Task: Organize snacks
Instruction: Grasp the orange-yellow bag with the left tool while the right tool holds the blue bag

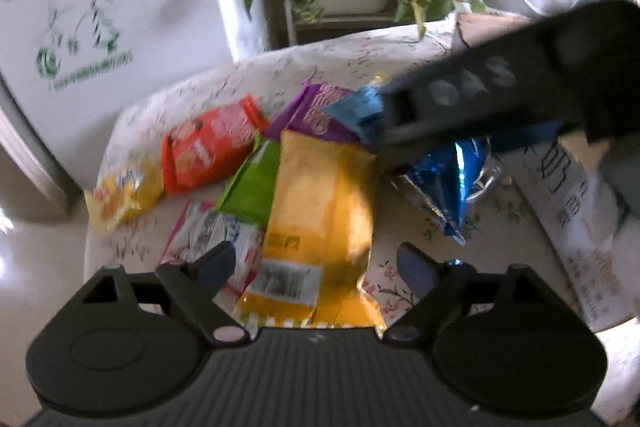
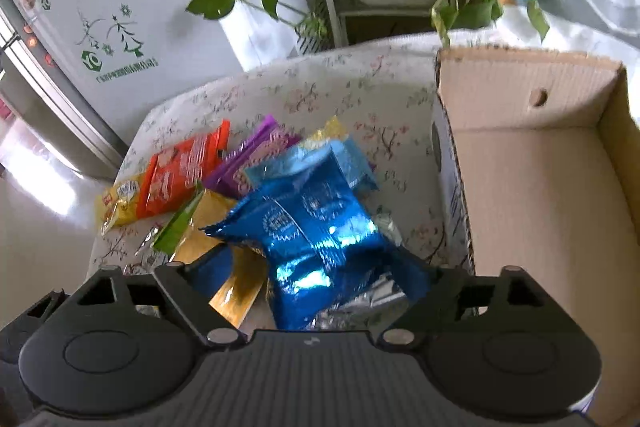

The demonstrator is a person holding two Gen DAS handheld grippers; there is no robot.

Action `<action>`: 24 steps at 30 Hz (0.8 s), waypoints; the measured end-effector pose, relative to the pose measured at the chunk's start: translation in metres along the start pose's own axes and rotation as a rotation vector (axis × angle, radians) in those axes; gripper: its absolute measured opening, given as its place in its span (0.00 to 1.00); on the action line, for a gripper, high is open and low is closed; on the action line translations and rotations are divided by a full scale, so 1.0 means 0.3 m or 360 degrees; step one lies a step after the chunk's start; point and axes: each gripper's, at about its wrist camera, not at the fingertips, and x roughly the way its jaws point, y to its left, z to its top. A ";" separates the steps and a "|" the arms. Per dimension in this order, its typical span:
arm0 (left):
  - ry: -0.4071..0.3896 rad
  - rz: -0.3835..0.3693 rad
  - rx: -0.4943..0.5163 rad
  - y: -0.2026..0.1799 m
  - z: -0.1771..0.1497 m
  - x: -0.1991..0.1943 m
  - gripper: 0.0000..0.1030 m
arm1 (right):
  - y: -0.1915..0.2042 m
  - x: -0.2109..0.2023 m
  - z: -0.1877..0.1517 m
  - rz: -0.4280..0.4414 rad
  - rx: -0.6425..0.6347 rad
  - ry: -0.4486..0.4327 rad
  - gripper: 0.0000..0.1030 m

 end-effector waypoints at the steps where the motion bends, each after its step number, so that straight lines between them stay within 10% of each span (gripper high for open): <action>1: 0.0002 0.0014 0.0016 -0.009 0.001 0.008 0.85 | 0.003 0.003 0.001 0.0002 -0.0009 -0.0007 0.91; 10: 0.0079 0.0004 -0.0079 0.034 0.000 0.057 0.64 | 0.011 0.054 -0.002 -0.0042 -0.0054 -0.0009 0.91; 14: 0.0075 -0.0052 -0.0106 0.048 0.003 0.045 0.54 | 0.011 0.055 -0.012 -0.0030 -0.0085 0.0014 0.52; 24: 0.0054 -0.0112 -0.0185 0.100 -0.009 -0.032 0.47 | 0.011 0.004 -0.035 0.0042 -0.0056 -0.0002 0.37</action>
